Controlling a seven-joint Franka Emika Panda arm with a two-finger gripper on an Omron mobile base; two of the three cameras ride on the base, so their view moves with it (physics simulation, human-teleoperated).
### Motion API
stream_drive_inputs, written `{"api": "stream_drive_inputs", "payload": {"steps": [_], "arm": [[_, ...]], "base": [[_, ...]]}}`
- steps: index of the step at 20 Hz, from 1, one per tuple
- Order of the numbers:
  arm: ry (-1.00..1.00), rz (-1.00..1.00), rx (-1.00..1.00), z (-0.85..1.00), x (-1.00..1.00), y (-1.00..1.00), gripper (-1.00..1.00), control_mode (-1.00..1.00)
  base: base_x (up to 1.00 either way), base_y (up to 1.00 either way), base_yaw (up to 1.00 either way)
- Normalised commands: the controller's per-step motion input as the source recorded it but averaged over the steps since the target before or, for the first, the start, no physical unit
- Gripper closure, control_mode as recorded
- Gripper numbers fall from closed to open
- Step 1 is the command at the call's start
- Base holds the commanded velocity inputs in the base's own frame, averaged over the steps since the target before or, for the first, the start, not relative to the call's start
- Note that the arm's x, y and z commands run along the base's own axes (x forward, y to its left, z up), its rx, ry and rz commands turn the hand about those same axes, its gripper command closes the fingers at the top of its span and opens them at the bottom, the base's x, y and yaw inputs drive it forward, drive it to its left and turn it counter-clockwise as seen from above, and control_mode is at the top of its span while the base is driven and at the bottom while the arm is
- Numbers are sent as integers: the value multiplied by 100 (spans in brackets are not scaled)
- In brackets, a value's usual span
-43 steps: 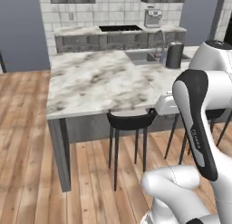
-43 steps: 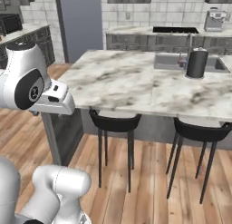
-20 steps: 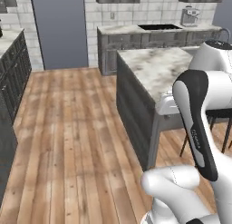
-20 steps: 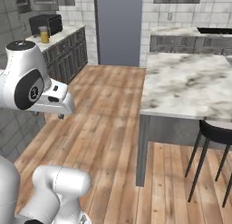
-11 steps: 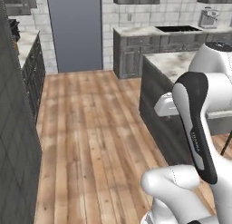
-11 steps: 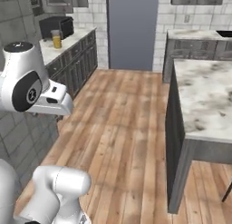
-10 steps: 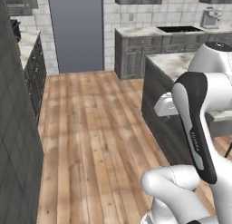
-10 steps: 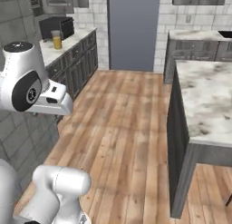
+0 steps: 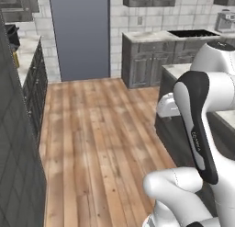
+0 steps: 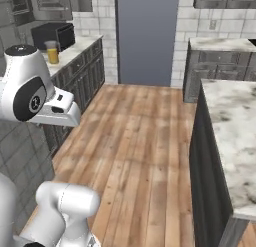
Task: There is a tray on the dining counter. Grab the cup, mug, and pitcher and place them on the tray. The pitcher may be placed next to the tray if it cannot fit the tray.
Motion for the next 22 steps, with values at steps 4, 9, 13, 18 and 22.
{"api": "stream_drive_inputs", "payload": {"steps": [4, 9, 13, 18, 22], "arm": [[0, 0, 0, 0, 0, 0, -100, 100], [0, 0, 0, 0, 0, 0, -100, 100], [0, 0, 0, 0, 0, 0, -100, 100], [0, 0, 0, 0, 0, 0, -100, 100], [0, 0, 0, 0, 0, 0, -100, 100]], "base": [[100, -1, -4], [100, 0, -3], [100, 0, -2], [100, 0, 0], [100, 0, 0]]}}
